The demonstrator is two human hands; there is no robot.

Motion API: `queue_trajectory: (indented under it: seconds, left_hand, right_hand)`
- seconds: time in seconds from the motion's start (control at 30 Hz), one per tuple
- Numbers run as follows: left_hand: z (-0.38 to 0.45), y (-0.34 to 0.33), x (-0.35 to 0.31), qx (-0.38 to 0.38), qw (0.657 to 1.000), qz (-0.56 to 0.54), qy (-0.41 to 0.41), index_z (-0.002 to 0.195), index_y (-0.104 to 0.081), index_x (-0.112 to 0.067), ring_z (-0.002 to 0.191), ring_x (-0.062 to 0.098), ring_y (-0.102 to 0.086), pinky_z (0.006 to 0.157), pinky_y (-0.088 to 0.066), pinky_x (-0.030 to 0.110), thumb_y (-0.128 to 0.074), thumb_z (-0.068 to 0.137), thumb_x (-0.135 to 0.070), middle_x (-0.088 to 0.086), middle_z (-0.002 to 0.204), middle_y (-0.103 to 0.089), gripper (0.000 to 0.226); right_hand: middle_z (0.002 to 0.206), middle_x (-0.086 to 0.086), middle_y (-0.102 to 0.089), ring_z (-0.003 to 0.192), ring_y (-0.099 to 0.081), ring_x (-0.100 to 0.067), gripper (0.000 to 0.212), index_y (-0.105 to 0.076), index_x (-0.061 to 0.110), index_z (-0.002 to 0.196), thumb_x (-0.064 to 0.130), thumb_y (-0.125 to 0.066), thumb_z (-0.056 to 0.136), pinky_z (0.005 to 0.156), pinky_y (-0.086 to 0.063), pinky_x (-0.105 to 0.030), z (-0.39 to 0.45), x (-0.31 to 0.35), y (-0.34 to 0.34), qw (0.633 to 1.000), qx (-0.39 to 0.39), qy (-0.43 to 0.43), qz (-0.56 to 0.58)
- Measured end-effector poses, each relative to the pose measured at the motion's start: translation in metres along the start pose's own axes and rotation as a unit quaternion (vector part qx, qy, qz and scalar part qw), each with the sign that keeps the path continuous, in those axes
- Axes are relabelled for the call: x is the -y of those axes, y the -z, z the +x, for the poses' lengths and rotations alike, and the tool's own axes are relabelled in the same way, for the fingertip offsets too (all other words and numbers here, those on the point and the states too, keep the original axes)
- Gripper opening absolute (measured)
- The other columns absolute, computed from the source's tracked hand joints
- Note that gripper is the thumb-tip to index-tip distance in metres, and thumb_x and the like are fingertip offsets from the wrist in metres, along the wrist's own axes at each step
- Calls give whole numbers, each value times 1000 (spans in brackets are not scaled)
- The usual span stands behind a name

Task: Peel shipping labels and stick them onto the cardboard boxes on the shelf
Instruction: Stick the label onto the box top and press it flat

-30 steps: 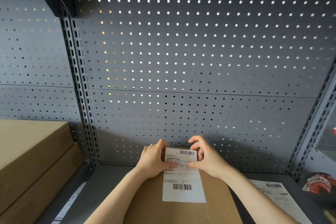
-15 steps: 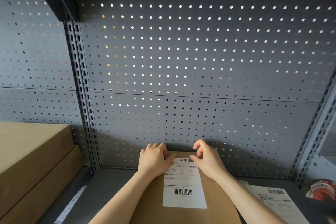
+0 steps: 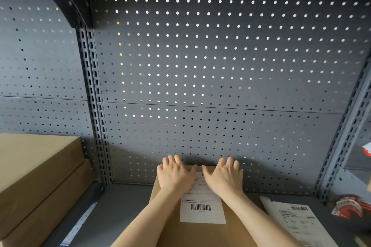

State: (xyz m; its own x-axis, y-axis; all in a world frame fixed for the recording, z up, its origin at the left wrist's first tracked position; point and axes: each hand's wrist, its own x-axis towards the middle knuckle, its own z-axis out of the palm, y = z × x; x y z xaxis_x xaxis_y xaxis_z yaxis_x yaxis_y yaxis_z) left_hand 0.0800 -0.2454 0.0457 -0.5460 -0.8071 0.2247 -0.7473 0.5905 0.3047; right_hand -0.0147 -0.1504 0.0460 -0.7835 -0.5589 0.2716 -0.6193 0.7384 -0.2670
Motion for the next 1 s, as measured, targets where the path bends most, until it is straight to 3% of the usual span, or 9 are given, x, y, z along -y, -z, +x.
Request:
queue_trajectory:
  seconds: [0.3, 0.63, 1.0]
  left_hand:
    - [-3, -12, -3, -13, 999, 24, 18, 122, -41, -15, 123, 25, -37, 103, -29, 38, -33, 83, -68, 4, 127, -43, 65]
    - [-3, -8, 4, -11, 999, -22, 25, 112, -42, -15, 118, 25, -37, 95, -31, 35, -31, 93, -29, 5, 122, -44, 26]
    - [-5, -3, 8, -2, 997, -55, 47, 117, -38, -13, 116, 26, -38, 95, -33, 34, -35, 88, -10, 6, 125, -42, 30]
  right_hand:
    - [127, -6, -45, 121, -38, -25, 67, -44, 13, 122, 69, -38, 84, 98, -34, -36, -5, 3, -9, 1000, -13, -1, -20]
    - [130, -6, -43, 122, -37, -25, 45, -43, 15, 122, 50, -36, 94, 99, -35, -35, -4, -10, -6, 1000, -2, 4, 0]
    - [130, -6, -43, 120, -38, -25, 30, -42, 15, 122, 31, -33, 98, 96, -36, -34, -5, -11, -3, 1000, -1, 9, 13]
